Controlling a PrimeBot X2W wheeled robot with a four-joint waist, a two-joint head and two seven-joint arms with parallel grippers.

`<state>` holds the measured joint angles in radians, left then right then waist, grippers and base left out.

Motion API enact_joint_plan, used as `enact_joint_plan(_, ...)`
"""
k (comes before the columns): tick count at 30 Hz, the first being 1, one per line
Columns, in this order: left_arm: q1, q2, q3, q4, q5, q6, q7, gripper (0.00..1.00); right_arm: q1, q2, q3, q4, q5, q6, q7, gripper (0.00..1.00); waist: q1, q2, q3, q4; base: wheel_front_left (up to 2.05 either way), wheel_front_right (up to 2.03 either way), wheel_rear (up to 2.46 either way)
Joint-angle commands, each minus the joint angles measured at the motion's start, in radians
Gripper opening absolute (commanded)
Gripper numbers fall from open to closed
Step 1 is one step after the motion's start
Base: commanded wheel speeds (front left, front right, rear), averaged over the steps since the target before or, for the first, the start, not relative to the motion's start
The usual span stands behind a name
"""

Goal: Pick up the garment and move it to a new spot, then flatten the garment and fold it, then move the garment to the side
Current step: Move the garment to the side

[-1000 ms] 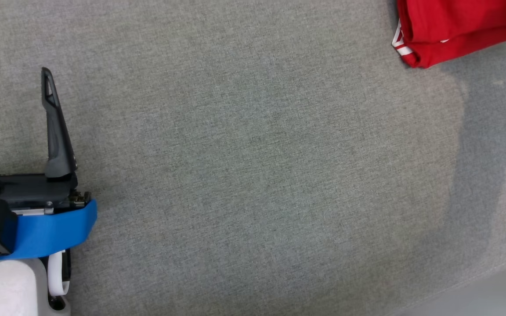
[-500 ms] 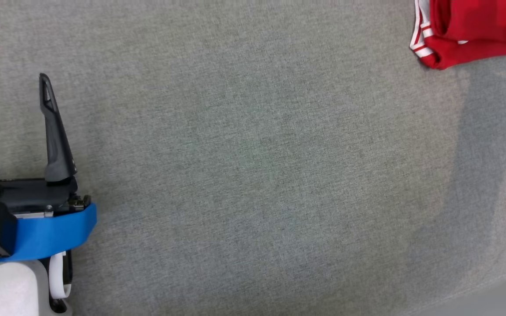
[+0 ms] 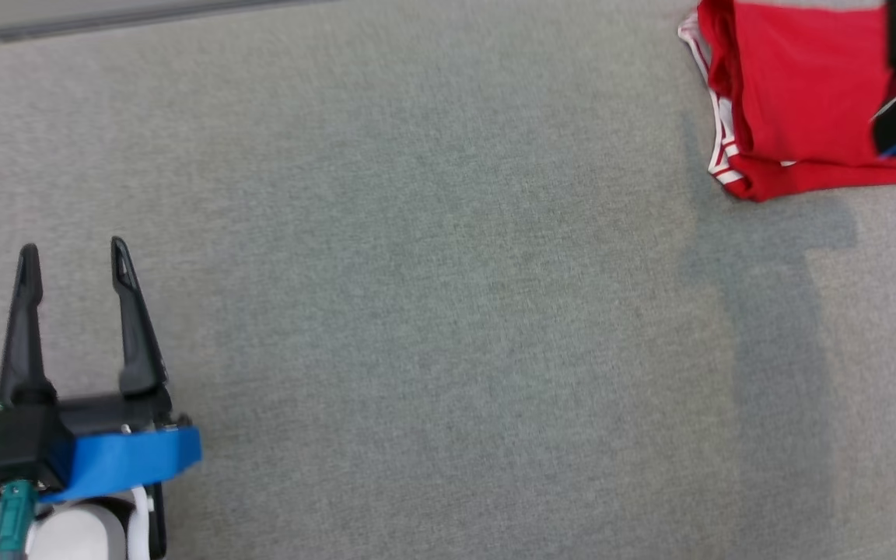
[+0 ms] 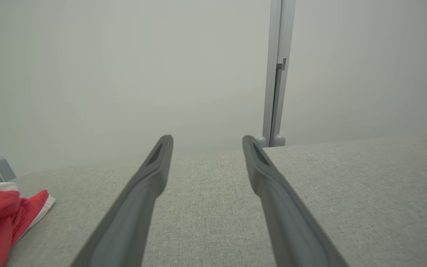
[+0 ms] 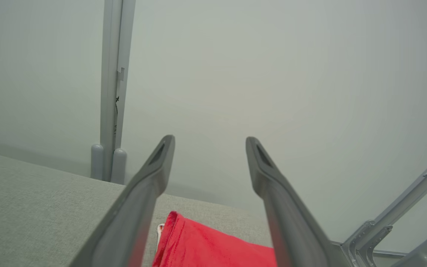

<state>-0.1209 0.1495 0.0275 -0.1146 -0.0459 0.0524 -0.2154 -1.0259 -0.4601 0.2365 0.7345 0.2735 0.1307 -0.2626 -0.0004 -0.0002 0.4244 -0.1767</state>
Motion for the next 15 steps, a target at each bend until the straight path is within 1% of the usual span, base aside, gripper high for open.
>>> enact_joint_plan(1,0.018,-0.008,0.005,0.023,-0.011,0.002,-0.01,1.0,0.073,0.023,-0.011,-0.046,-0.011,0.0,-0.003,1.0,0.0004,0.0002,-0.038,0.004,0.0,0.0,0.0)
enact_joint_plan(5,0.047,-0.015,0.007,0.075,-0.031,0.0,-0.02,1.0,0.195,0.083,-0.036,-0.134,-0.018,0.0,-0.003,1.0,0.0004,0.0002,-0.096,0.031,0.0,0.0,0.0)
enact_joint_plan(10,0.068,-0.026,-0.005,0.133,-0.049,-0.008,-0.033,1.0,0.354,0.146,-0.059,-0.202,-0.011,0.0,-0.003,1.0,0.0004,0.0002,-0.156,0.07,0.0,0.0,0.0)
enact_joint_plan(15,0.077,-0.037,-0.021,0.188,-0.059,-0.013,-0.041,1.0,0.502,0.2,-0.079,-0.242,-0.005,0.0,-0.003,1.0,0.0004,0.0002,-0.208,0.105,0.0,0.0,0.0)
